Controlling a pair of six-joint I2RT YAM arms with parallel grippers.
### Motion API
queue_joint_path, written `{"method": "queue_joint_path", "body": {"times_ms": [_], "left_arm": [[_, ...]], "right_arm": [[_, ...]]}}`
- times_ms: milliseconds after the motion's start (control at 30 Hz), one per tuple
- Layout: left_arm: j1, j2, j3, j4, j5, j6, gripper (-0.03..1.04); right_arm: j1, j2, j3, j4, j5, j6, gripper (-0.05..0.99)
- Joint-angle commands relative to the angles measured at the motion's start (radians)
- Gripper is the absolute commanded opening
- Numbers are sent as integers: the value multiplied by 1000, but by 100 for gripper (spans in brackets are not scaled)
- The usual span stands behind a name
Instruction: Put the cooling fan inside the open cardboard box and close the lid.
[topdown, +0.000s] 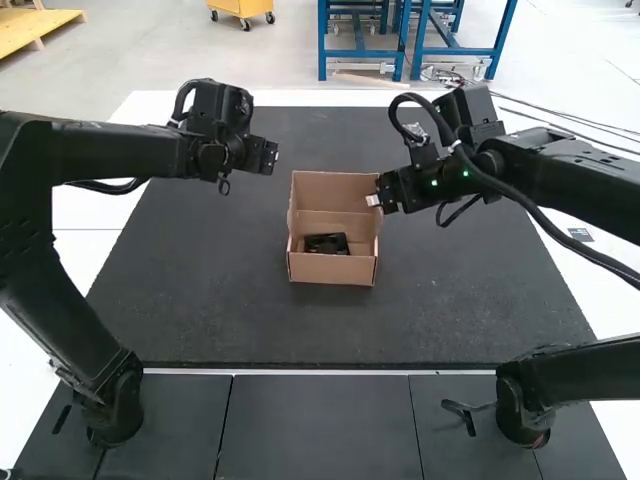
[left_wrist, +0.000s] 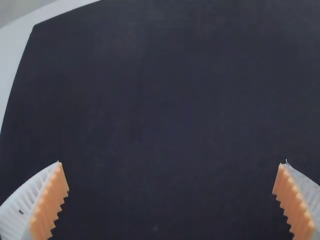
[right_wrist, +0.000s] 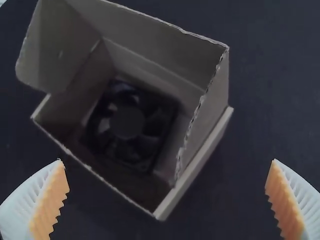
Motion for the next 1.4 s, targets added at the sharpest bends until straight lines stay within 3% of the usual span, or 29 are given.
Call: {"method": "queue_joint_path", "body": {"times_ms": [0, 133, 233, 400, 600, 967, 1200, 1367], "left_arm": [[4, 32, 57, 19, -4, 15, 97], [1, 78, 111, 23, 8, 16, 97], [-4, 100, 157, 16, 57, 16, 97], [-73, 107, 226, -37, 166, 7, 97], [-148, 109, 278, -152, 233, 10, 97], [-154, 112, 281, -254, 233, 18, 97], [-154, 109, 278, -431, 235, 29, 97], [-159, 98, 278, -504, 235, 29, 97]], "right_arm": [[-5, -17, 0, -1, -15, -17, 90], [-14, -17, -14, 1, -20, -15, 90], [-16, -17, -24, 1, -22, -15, 90], [-16, -17, -37, 3, -26, -14, 90], [-29, -17, -35, 1, -28, -14, 90], [-49, -15, -20, -2, -40, -14, 90], [-72, -17, 2, -16, -54, -12, 90], [-80, -15, 19, -19, -66, -9, 90]]}}
